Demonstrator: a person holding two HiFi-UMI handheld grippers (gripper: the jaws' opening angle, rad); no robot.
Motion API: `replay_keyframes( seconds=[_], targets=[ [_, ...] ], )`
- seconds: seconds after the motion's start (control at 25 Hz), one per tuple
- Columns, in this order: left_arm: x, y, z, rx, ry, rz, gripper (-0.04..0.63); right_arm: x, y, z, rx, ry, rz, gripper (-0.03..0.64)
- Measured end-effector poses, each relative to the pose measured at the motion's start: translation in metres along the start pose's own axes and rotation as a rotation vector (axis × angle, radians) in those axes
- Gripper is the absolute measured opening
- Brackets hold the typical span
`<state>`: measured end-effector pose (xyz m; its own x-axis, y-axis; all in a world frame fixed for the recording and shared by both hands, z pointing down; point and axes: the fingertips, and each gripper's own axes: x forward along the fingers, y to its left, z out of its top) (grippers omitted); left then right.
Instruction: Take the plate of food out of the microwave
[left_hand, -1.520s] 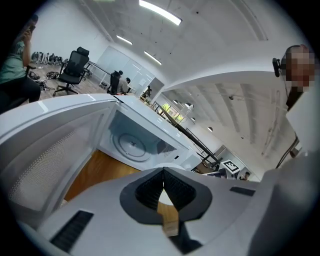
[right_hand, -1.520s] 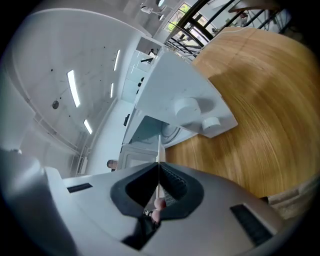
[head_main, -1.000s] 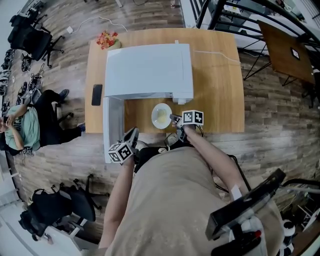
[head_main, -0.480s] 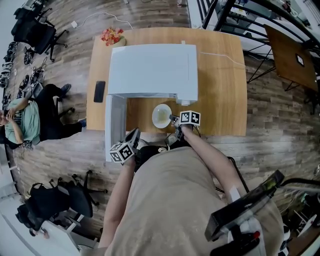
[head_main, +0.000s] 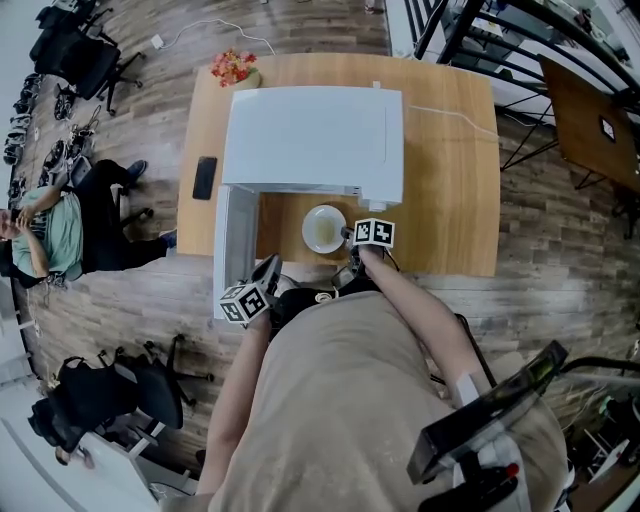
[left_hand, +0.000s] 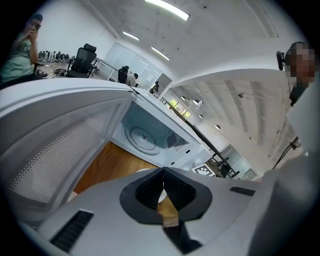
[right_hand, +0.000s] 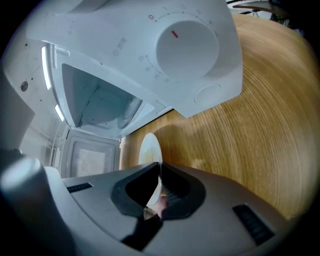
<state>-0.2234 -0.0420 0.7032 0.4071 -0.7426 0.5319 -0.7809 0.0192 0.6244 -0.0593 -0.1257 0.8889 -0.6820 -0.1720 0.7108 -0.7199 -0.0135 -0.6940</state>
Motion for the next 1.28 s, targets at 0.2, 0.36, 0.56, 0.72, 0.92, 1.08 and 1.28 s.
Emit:
replay_keyframes(
  seconds=[0.2, 0.36, 0.56, 0.72, 0.92, 1.08, 1.28],
  targets=[
    [-0.007, 0.002, 0.002, 0.003, -0.005, 0.005, 0.005, 0.009, -0.014, 0.000, -0.043, 0.006, -0.074, 0.015],
    [-0.012, 0.002, 0.003, 0.004, -0.006, 0.005, 0.005, 0.008, -0.009, 0.006, -0.189, -0.044, -0.136, 0.031],
    [-0.014, 0.000, 0.001, 0.017, 0.000, -0.006, 0.005, 0.007, -0.003, 0.010, -0.296, -0.094, -0.147, 0.214],
    [-0.018, -0.005, 0.003, 0.017, -0.002, -0.026, 0.005, -0.003, 0.007, 0.014, -0.303, -0.149, -0.112, 0.281],
    [-0.017, -0.010, 0.006, 0.018, -0.010, -0.061, 0.005, -0.029, 0.041, 0.015, -0.343, -0.213, -0.044, 0.281],
    [-0.011, -0.025, 0.004, 0.012, -0.017, -0.097, 0.005, -0.066, 0.086, 0.014, -0.447, -0.281, 0.048, 0.281],
    [-0.006, -0.052, 0.015, 0.010, -0.043, -0.167, 0.005, -0.128, 0.157, 0.012, -0.724, -0.392, 0.151, 0.281]
  ],
)
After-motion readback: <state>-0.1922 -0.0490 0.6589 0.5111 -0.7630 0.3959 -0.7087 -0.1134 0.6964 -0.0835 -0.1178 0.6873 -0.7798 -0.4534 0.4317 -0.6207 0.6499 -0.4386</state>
